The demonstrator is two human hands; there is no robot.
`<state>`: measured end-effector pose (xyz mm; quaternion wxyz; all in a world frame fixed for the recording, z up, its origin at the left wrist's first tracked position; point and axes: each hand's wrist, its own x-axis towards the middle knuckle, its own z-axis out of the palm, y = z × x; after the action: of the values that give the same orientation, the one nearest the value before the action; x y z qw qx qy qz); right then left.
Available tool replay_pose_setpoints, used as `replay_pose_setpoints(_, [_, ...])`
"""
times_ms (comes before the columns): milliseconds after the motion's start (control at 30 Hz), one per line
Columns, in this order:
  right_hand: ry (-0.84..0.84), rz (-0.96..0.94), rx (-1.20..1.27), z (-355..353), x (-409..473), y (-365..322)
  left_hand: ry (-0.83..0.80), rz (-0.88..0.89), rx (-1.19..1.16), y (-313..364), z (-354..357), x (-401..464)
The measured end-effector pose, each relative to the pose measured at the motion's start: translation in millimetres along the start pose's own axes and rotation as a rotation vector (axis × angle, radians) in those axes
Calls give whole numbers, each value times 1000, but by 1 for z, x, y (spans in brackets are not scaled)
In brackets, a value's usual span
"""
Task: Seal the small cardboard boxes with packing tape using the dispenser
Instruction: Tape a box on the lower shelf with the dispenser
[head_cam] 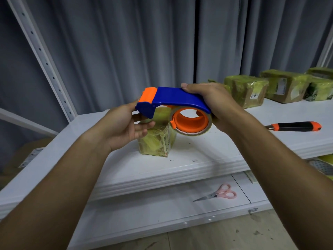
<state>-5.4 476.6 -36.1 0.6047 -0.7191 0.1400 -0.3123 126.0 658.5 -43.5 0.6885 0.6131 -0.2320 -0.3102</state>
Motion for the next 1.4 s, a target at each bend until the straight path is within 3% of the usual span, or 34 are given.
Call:
replay_pose_setpoints(533, [-28,6,42,2,-3,-3,30,-31,-164,-4,8,2])
replay_pose_setpoints(1400, [-63,-4,47,0,-3,1,-60,-87,-105,-5,-9,-4])
